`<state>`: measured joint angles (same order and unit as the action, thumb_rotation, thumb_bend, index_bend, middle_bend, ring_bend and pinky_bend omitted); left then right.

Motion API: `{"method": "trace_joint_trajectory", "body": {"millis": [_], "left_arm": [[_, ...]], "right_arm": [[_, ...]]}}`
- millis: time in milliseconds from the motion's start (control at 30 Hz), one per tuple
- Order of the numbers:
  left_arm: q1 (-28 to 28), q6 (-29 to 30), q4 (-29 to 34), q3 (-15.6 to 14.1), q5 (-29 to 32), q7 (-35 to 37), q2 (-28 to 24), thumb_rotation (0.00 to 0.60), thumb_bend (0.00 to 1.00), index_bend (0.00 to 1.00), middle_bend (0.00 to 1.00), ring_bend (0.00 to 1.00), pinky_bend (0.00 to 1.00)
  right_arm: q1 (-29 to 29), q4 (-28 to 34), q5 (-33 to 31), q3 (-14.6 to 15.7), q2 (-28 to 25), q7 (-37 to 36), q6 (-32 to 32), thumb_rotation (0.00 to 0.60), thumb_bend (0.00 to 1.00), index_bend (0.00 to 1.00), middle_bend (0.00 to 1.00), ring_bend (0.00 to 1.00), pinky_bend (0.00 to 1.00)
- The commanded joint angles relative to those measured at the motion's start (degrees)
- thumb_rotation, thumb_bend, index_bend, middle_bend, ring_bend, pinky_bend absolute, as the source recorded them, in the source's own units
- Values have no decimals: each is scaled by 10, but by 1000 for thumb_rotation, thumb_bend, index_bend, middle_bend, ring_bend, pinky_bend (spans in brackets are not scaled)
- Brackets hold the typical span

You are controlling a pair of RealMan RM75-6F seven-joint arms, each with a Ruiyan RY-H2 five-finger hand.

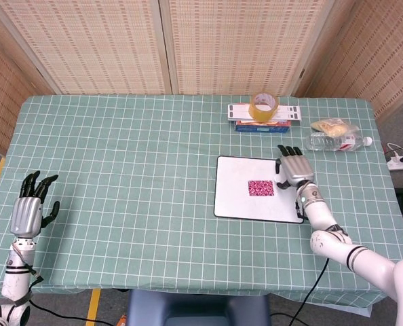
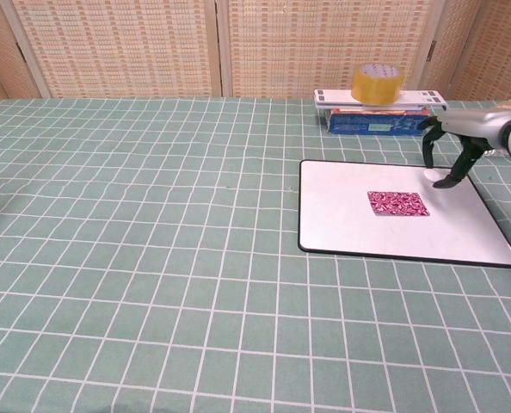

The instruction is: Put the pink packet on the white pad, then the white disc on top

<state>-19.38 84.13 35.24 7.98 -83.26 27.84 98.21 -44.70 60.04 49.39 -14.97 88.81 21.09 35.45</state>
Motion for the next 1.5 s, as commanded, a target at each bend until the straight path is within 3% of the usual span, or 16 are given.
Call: {"method": "trace_joint_trajectory", "body": {"millis": [33,700,933,1133,1300,1400,1500], "left_arm": [[0,-3,-1,0,1,-3,0,600,392,169,220,0,0],[0,-2,4,4,4,-1,-1,600,392,169,220,0,0],[0,-4,2,4,5,2,-1,600,392,112,219,0,0],[-1,-5,0,4,6,2,0,600,392,111,219,0,0],[-1,-7,-4,2,4,0,1,600,392,113,219,0,0],[-1,-7,-5,2,3,-1,2,600,392,118,220,0,0],[-1,-5,-7,0,2,-6,4,600,392,122,220,0,0]], "right_arm": [[-18,15,-36,12,12,33,11,600,295,545,0,0,0],[-49,10,-91,41,41,61,22,600,292,516,0,0,0],[-49,13,-85,44,37,48,26,600,53,397,0,0,0],[-45,25,-83,48,25,44,36,600,11,381,0,0,0],[-18,77,-68,54,-28,42,90,600,10,381,0,0,0],[30,120,-44,68,-74,28,162,600,9,359,0,0,0],[105,124,13,87,-96,-47,251,600,5,304,0,0,0]]}}
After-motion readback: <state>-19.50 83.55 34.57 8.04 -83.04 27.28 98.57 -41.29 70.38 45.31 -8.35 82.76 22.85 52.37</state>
